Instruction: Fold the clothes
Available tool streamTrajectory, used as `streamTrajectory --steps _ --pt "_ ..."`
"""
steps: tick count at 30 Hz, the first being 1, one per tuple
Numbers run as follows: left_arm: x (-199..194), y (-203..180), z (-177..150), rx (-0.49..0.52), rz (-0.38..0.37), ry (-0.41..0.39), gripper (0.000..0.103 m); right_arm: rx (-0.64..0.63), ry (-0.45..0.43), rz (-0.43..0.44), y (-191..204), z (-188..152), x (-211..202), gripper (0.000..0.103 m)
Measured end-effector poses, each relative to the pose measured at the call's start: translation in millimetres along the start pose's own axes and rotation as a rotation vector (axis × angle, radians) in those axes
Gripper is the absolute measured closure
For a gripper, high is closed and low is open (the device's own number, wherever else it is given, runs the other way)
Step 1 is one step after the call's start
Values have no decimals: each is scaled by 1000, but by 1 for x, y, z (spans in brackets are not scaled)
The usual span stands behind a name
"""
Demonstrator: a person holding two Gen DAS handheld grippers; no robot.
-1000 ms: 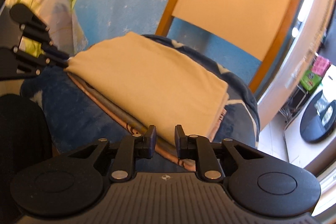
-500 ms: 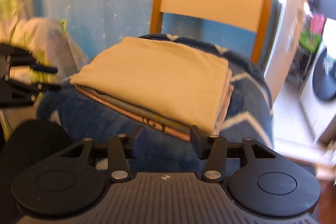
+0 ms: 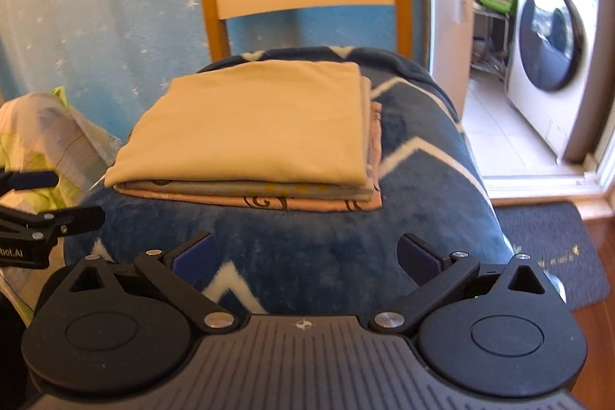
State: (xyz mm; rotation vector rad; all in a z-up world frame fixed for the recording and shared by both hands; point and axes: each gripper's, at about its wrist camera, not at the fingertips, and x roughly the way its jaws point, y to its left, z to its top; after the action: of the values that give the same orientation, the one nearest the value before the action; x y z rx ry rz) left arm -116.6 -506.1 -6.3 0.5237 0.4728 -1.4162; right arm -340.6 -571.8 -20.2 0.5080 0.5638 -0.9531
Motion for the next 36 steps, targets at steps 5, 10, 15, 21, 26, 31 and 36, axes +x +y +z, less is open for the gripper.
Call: streamTrajectory --steps 5,10,15,21,26,31,36 --pt "-5 -4 -2 -33 20 21 1 19 -18 -26 2 -2 -12 0" --pt "-13 -7 -2 -58 38 29 1 22 -18 -33 5 -5 -23 0" --pt "-25 -11 -1 -58 47 21 1 29 -21 -25 8 -10 -34 0" --pt "-29 -11 0 -98 36 34 1 35 7 -30 10 -11 -36 0" --pt "-35 -12 1 -129 26 44 1 20 5 -36 11 -6 -51 0" --pt "-50 -17 4 -140 6 45 1 22 0 -49 12 -5 -74 0" --pt "-71 -21 6 -138 24 32 1 27 8 -70 15 -8 -94 0"
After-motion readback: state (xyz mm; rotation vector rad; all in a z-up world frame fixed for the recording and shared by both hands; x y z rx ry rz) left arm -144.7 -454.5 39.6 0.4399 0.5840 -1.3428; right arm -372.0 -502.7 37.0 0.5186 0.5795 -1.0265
